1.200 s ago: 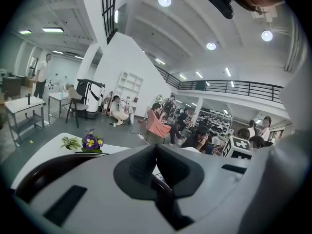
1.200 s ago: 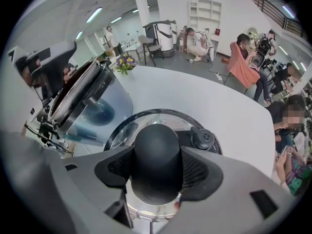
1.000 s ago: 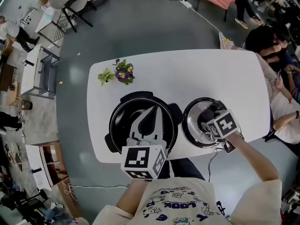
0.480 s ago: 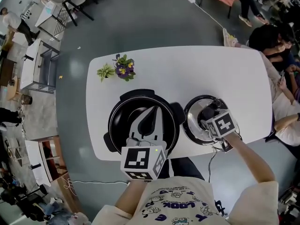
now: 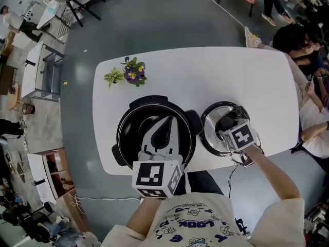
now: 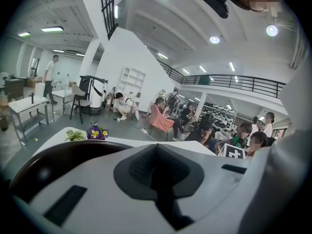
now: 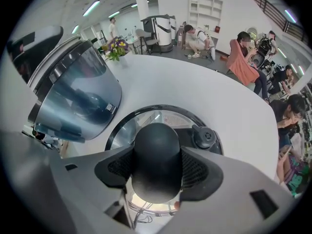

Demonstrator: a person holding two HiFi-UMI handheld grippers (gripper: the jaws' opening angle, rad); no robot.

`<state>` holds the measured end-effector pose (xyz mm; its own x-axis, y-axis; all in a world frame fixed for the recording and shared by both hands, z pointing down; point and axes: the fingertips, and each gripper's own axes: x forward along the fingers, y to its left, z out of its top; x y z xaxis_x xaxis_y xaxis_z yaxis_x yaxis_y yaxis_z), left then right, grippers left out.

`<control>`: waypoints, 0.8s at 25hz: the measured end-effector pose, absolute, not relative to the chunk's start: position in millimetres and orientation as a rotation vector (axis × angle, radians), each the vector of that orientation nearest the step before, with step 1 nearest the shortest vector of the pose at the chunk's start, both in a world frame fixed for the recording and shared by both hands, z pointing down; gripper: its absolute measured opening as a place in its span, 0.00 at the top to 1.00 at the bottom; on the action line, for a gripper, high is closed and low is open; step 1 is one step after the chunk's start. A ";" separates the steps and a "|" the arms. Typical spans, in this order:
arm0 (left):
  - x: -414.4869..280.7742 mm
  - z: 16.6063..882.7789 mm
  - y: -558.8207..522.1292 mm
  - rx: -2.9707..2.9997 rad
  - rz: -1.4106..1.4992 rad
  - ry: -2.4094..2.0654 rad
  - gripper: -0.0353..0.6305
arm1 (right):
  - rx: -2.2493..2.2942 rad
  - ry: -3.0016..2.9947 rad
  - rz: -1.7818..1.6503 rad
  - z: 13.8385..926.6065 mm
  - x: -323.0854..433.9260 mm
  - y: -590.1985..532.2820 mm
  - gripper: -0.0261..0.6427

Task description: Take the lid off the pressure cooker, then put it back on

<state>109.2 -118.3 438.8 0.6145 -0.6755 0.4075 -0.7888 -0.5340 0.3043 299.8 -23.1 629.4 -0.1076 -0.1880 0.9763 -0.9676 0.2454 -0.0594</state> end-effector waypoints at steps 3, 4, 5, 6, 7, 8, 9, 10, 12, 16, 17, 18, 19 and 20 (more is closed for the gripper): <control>107.3 438.8 -116.0 2.377 0.330 -1.166 0.93 | 1.108 -1.530 1.007 633.7 291.7 -16.7 0.52; 106.7 439.0 -115.0 2.374 0.330 -1.168 0.92 | 1.094 -1.533 1.041 635.3 286.2 -11.5 0.52; 105.9 439.2 -114.0 2.372 0.329 -1.169 0.92 | 1.081 -1.530 1.069 637.0 282.5 -6.4 0.52; 105.0 439.3 -113.3 2.370 0.329 -1.171 0.92 | 1.074 -1.523 1.081 638.5 281.2 -2.5 0.52; 104.0 439.5 -112.7 2.368 0.329 -1.173 0.92 | 1.071 -1.515 1.084 639.7 281.2 0.2 0.52; 102.8 439.8 -112.5 2.367 0.329 -1.176 0.93 | 1.074 -1.512 1.082 640.6 281.7 1.6 0.52; 101.5 440.2 -112.4 2.365 0.328 -1.179 0.93 | 1.081 -1.512 1.078 641.1 282.1 1.9 0.52; 100.2 440.6 -112.2 2.363 0.327 -1.182 0.93 | 1.088 -1.517 1.076 641.2 282.0 1.4 0.52; 97.7 440.8 -111.6 2.357 0.326 -1.189 0.92 | 1.105 -1.528 1.071 640.5 281.6 0.3 0.52; 93.5 440.2 -109.1 2.351 0.325 -1.205 0.92 | 1.173 -1.552 0.946 636.2 289.2 -7.6 0.51; 92.4 440.1 -108.7 2.350 0.323 -1.210 0.93 | 1.186 -1.560 0.928 635.4 289.2 -8.3 0.50; 91.4 439.9 -108.4 2.349 0.320 -1.215 0.92 | 1.199 -1.577 0.920 634.4 287.3 -9.5 0.43; 90.5 439.8 -108.3 2.349 0.318 -1.219 0.92 | 1.214 -1.600 0.912 632.7 284.6 -12.3 0.40; 89.7 439.5 -108.2 2.349 0.315 -1.223 0.93 | 1.231 -1.623 0.901 630.7 281.9 -15.9 0.38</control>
